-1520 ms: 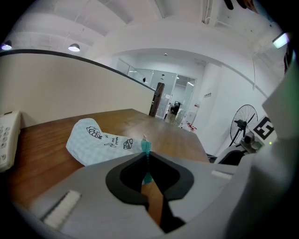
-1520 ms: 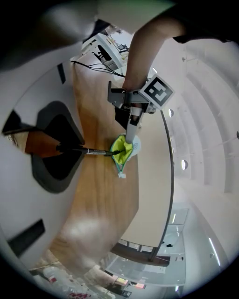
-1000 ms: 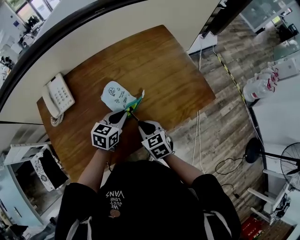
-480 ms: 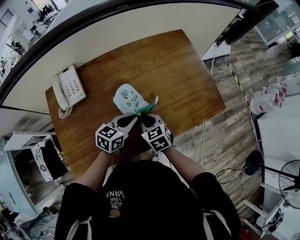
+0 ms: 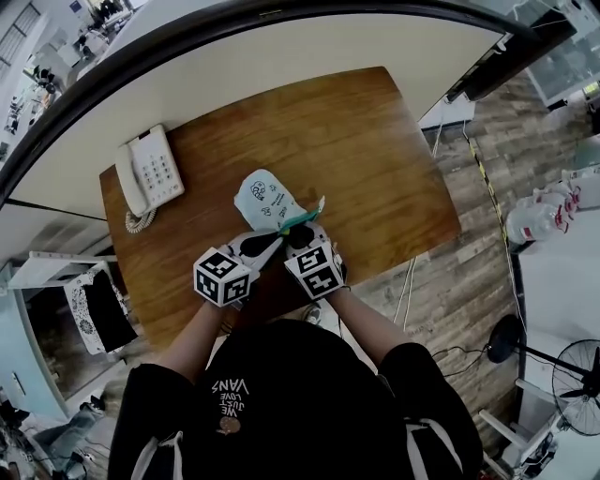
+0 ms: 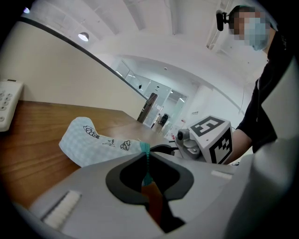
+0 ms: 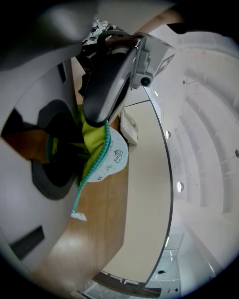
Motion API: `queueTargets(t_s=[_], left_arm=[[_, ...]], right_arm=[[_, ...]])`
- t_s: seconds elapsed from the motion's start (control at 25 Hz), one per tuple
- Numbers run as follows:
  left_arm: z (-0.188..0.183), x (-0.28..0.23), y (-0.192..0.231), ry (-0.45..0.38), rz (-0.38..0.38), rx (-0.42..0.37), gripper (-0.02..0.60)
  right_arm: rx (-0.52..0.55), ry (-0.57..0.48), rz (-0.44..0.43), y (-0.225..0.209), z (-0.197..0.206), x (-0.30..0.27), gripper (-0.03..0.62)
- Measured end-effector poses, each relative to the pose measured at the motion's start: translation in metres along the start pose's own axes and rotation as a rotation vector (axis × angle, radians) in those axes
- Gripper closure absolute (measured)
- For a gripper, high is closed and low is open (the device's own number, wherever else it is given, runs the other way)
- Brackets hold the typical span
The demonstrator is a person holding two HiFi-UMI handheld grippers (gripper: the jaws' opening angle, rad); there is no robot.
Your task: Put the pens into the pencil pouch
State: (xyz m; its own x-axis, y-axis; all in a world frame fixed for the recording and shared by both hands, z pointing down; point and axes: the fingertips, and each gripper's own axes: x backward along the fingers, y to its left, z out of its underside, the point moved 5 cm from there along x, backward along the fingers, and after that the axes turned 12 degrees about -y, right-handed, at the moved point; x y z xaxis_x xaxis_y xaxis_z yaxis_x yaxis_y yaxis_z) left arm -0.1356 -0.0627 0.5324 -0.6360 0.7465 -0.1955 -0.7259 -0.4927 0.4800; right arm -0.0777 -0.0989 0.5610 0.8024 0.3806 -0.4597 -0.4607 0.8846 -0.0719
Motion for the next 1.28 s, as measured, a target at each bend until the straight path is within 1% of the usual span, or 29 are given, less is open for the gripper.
queueTargets(t_s=[0.12, 0.2, 0.4, 0.6, 0.88, 1.08, 1.28], left_arm=[[0.001, 0.003, 0.009, 0.004, -0.02, 0.005, 0.552], [0.003, 0.004, 0.014, 0.007, -0.039, 0.005, 0.552], [0.006, 0.003, 0.021, 0.008, -0.079, -0.004, 0.552], [0.008, 0.002, 0.023, 0.011, -0.119, -0.026, 0.552], [0.016, 0.006, 0.028, 0.005, -0.242, -0.054, 0.551], [0.024, 0.009, 0.025, 0.002, -0.306, -0.08, 0.551], [0.033, 0.014, 0.025, 0.012, -0.366, -0.104, 0.551]], right_arm=[[-0.025, 0.0, -0.005, 0.002, 0.002, -0.004, 0.489], [-0.057, 0.001, -0.001, 0.004, 0.002, -0.002, 0.482], [-0.09, 0.003, 0.025, 0.003, 0.007, 0.011, 0.48], [-0.124, 0.006, 0.072, 0.002, 0.018, 0.032, 0.48], [-0.156, 0.006, 0.136, 0.0, 0.031, 0.064, 0.48], [-0.162, -0.001, 0.165, 0.0, 0.036, 0.087, 0.48], [-0.157, -0.006, 0.176, 0.005, 0.038, 0.103, 0.48]])
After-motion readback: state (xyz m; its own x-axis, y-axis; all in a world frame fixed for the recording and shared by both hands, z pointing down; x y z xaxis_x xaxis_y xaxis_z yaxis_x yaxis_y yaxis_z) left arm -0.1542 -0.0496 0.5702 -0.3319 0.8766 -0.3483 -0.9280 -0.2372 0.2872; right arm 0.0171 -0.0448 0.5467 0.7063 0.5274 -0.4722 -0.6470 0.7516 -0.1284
